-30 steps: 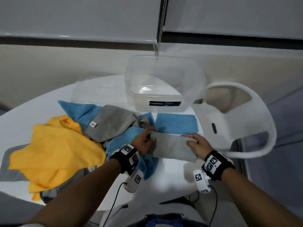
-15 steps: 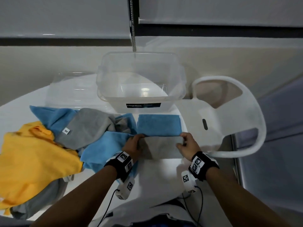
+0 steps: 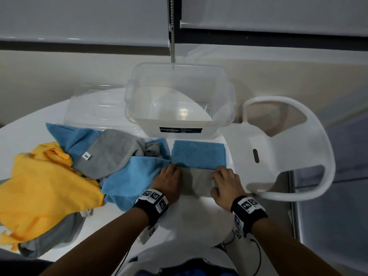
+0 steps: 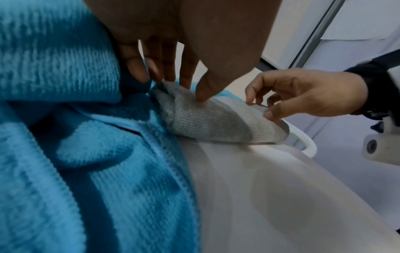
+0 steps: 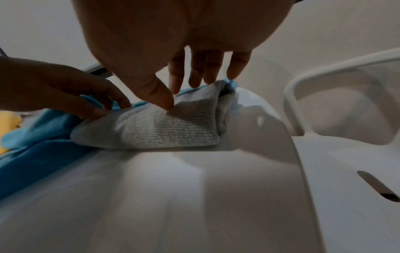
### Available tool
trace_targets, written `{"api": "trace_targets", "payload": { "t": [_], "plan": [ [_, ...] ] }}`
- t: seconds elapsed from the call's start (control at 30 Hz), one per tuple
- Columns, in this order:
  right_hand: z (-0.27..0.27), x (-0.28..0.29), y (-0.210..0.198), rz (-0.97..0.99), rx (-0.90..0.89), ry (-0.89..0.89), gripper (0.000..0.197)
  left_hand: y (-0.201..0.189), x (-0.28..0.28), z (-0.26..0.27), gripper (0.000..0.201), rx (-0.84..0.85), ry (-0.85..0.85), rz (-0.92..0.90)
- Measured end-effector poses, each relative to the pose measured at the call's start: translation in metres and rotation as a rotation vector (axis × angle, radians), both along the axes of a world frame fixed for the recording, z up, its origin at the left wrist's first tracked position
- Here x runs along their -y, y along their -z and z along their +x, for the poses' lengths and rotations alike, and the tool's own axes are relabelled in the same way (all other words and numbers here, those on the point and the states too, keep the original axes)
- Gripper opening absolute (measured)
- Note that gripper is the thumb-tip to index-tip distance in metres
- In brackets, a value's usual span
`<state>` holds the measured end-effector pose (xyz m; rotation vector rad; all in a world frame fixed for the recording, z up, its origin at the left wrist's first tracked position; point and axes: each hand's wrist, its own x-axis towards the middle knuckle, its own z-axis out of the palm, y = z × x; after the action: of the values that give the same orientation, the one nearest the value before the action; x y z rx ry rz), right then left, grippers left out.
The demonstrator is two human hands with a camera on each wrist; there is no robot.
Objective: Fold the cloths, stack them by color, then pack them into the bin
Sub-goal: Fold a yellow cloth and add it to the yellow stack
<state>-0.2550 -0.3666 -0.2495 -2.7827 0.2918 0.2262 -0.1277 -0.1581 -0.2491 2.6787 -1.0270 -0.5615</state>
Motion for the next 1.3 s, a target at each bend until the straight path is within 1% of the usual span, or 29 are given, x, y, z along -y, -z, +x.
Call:
{"api": "trace_targets", "payload": {
  "t": [0.07, 0.13, 0.3, 0.4, 0.47, 0.53, 0.63, 0.7, 0.73, 0.77, 0.8, 0.87, 0.9, 0.93, 0.97, 1.0, 1.07, 1.1, 1.13, 1.2, 1.3],
  "plan": [
    [-0.001, 0.001, 0.005, 0.015, -0.073, 0.001, 0.038, 0.004, -0.001, 0.001, 0.047, -0.083, 0.003, 0.043],
    [-0.001, 0.001, 0.008, 0.016, -0.116, 0.005, 0.039, 0.008, -0.002, 0.003, 0.056, -0.108, -0.006, 0.083],
    [0.002, -0.003, 0.005, 0.0, -0.153, 0.021, 0.038, 0.008, 0.0, 0.005, 0.064, -0.119, 0.01, 0.151],
    [0.003, -0.006, -0.002, -0.011, -0.183, 0.04, 0.036, -0.002, -0.002, 0.009, 0.062, -0.199, 0.007, 0.131],
    [0.005, -0.009, -0.008, 0.003, -0.187, 0.078, 0.033, -0.013, -0.006, 0.013, 0.057, -0.243, 0.005, 0.082],
    [0.009, -0.014, -0.016, 0.01, -0.152, 0.119, 0.029, -0.024, -0.014, 0.017, 0.049, -0.246, 0.012, 0.006],
    [0.017, -0.03, -0.029, 0.011, -0.059, 0.134, 0.03, -0.04, -0.033, 0.02, 0.033, -0.182, 0.049, -0.118],
    [0.022, -0.046, -0.036, 0.052, 0.017, 0.11, 0.03, -0.052, -0.05, 0.021, 0.025, -0.157, 0.052, -0.163],
    [0.027, -0.057, -0.038, 0.089, 0.05, 0.094, 0.027, -0.055, -0.06, 0.022, 0.025, -0.143, 0.041, -0.159],
    [0.031, -0.069, -0.04, 0.131, 0.063, 0.079, 0.023, -0.058, -0.073, 0.023, 0.03, -0.133, 0.03, -0.148],
    [0.037, -0.082, -0.042, 0.17, 0.066, 0.056, 0.02, -0.058, -0.087, 0.025, 0.041, -0.12, 0.024, -0.137],
    [0.05, -0.11, -0.045, 0.211, 0.053, -0.007, 0.021, -0.057, -0.12, 0.033, 0.066, -0.097, 0.035, -0.094],
    [0.057, -0.125, -0.047, 0.227, 0.047, -0.029, 0.023, -0.056, -0.138, 0.038, 0.071, -0.076, 0.04, -0.058],
    [0.064, -0.138, -0.047, 0.253, 0.044, -0.043, 0.023, -0.055, -0.157, 0.044, 0.071, -0.056, 0.03, -0.023],
    [0.07, -0.151, -0.048, 0.283, 0.043, -0.053, 0.019, -0.056, -0.176, 0.051, 0.066, -0.044, 0.016, 0.003],
    [0.077, -0.164, -0.047, 0.306, 0.047, -0.069, 0.015, -0.059, -0.195, 0.057, 0.057, -0.026, -0.005, 0.013],
    [0.09, -0.188, -0.048, 0.334, 0.035, -0.116, 0.013, -0.065, -0.229, 0.069, 0.033, 0.001, -0.051, 0.014],
    [0.096, -0.202, -0.05, 0.345, 0.016, -0.138, 0.013, -0.067, -0.247, 0.074, 0.025, 0.003, -0.068, 0.014],
    [0.101, -0.216, -0.051, 0.351, -0.002, -0.162, 0.013, -0.068, -0.262, 0.077, 0.022, 0.006, -0.071, 0.024],
    [0.111, -0.244, -0.052, 0.366, -0.03, -0.224, 0.012, -0.068, -0.291, 0.077, 0.025, 0.045, -0.054, 0.099],
    [0.126, -0.282, -0.047, 0.365, -0.082, -0.322, 0.014, -0.066, -0.321, 0.069, 0.042, 0.096, -0.053, 0.196]
  ]
}}
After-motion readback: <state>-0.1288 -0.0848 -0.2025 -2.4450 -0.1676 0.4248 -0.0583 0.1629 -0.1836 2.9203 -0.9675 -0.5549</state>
